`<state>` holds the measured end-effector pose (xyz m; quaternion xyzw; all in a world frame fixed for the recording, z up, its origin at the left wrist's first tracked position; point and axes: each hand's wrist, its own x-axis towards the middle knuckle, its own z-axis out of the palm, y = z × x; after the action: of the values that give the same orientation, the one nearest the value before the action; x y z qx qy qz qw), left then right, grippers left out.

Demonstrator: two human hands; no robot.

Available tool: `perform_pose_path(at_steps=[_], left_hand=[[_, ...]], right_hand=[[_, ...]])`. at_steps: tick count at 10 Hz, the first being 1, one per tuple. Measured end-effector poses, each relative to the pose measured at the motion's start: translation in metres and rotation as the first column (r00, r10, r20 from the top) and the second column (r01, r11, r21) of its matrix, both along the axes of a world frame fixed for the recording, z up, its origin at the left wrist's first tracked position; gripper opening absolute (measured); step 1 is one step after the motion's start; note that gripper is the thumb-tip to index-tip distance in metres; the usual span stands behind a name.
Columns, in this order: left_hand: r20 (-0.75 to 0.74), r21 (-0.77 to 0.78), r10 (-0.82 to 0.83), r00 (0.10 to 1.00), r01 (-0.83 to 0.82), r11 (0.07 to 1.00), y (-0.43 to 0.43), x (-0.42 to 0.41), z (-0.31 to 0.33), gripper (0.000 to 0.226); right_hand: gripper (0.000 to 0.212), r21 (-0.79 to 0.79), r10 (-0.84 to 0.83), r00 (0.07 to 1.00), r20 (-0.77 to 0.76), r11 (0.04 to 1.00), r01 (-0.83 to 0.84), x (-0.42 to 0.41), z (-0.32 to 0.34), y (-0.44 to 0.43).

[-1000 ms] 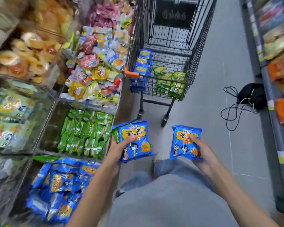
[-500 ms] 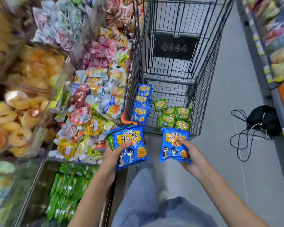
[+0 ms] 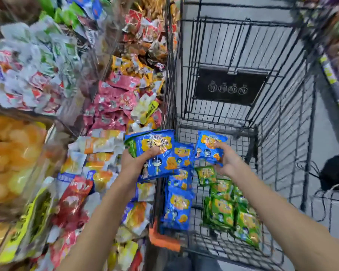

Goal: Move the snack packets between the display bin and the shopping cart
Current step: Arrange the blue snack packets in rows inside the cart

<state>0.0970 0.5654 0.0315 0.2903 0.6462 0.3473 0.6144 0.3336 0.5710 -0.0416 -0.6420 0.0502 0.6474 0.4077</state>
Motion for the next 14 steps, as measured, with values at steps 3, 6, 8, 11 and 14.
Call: perform_pose_path(at_steps=[3,6,8,11,14], left_hand=[[0.141,0.013,-0.056,0.988,0.055,0.998,0.08,0.005,-0.052,0.067],[-0.268,-0.22,-0.602,0.752,0.561,0.798,0.14,-0.006,-0.05,0.049],[-0.483,-0.405,-0.824,0.296,0.758,0.511,0.134,0.004,-0.05,0.043],[-0.396,-0.18,-0.629,0.669,0.615,0.767,0.128,0.001,-0.062,0.04],[-0.142,0.119,-0.038,0.989,0.055,0.991,0.077,0.02,-0.04,0.125]], right_hand=[[0.023,0.122,0.033,0.968,0.25,0.99,-0.066,-0.006,-0.127,0.139],[0.031,-0.033,0.366,0.759,0.538,0.909,-0.415,-0.018,-0.223,0.173],[0.022,-0.35,0.636,0.33,0.697,0.704,-0.618,-0.012,-0.241,0.171],[0.037,-0.216,0.639,0.353,0.684,0.639,-0.738,-0.02,-0.184,0.151],[0.011,0.549,0.387,0.817,0.428,0.606,-0.575,-0.059,0.004,0.081]])
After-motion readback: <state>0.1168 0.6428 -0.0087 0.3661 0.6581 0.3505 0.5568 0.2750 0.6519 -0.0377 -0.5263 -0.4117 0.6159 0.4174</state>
